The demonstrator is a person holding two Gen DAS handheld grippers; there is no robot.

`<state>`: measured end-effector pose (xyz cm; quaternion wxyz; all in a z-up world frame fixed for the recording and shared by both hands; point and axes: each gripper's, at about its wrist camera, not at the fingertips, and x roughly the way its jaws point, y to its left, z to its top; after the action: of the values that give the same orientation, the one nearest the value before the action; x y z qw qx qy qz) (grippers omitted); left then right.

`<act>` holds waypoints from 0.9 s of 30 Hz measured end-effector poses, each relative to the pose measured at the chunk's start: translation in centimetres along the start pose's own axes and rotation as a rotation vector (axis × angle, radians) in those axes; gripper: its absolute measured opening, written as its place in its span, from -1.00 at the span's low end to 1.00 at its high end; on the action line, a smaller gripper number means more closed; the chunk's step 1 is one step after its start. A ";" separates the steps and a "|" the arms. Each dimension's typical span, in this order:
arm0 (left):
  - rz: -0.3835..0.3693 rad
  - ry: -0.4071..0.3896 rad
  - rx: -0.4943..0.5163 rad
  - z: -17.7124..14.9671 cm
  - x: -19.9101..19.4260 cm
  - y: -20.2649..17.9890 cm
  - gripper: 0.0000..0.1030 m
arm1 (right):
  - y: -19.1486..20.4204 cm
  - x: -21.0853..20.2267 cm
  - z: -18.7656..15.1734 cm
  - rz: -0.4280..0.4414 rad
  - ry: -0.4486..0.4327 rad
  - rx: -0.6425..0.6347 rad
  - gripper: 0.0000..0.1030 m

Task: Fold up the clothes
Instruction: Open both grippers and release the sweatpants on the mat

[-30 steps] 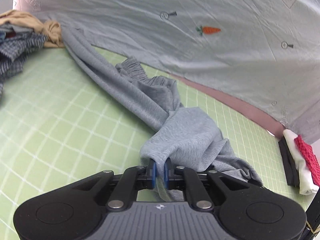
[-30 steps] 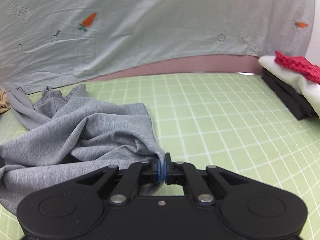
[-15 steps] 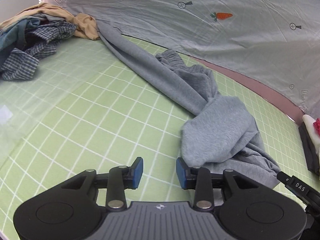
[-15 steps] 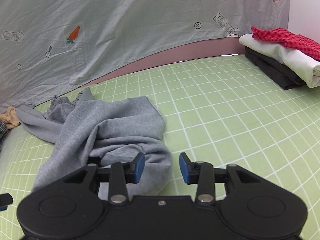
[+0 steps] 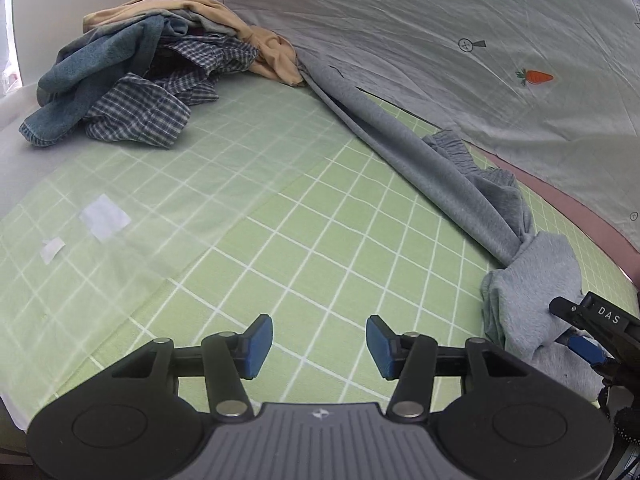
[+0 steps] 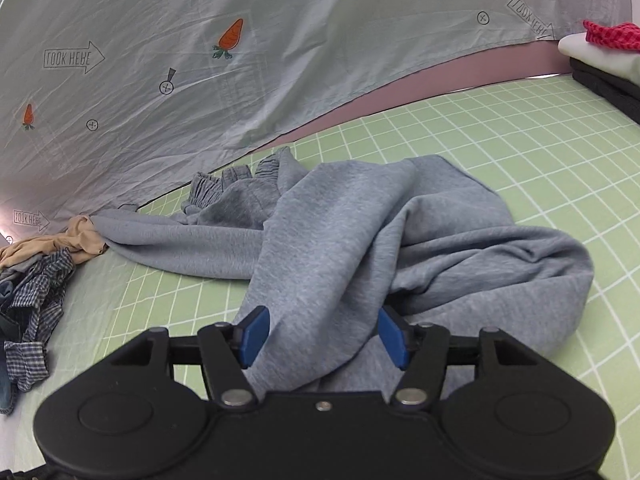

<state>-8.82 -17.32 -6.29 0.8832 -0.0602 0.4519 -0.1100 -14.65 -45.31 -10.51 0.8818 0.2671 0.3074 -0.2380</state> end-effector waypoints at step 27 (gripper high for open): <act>-0.026 0.069 0.139 -4.0 2.2 -13.9 0.04 | -37.4 -12.6 6.8 -0.816 -0.198 0.036 -0.92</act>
<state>-12.78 -31.39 -7.47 0.8677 -0.0009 0.4725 -0.1543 -42.44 -74.08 -9.67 0.7357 0.1145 0.2977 -0.5975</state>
